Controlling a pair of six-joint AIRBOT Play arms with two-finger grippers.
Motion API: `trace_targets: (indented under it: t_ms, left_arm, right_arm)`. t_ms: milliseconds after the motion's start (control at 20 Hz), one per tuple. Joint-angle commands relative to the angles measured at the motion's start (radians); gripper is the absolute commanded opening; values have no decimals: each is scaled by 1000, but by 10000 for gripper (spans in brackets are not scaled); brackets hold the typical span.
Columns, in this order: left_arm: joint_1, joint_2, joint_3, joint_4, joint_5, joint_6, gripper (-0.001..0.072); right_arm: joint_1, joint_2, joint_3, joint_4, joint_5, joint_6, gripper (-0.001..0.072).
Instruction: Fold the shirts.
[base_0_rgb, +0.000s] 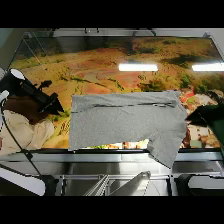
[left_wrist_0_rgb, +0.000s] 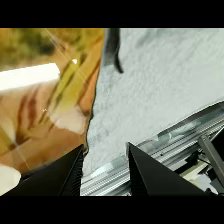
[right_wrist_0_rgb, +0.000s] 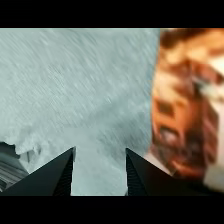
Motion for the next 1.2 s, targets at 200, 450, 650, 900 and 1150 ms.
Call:
trace_targets:
  t_ms: [200,450,650,900,1150]
  left_arm:
    - [10,135,-402,57,219,59,292]
    - [11,170,-491,8,275,91,292]
    - [10,171,-528,-46,298,114,292]
    - [10,171,-587,-53,303,139,291]
    - [10,171,-634,-179,325,174,287]
  right_arm:
    - [-187,358,-464,13,-261,53,614]
    - [-11,296,-597,78,-427,18,571]
    - [70,223,-600,124,-440,16,497]
    - [71,224,-597,159,-391,-23,229]
    - [71,224,-597,184,-375,-23,49]
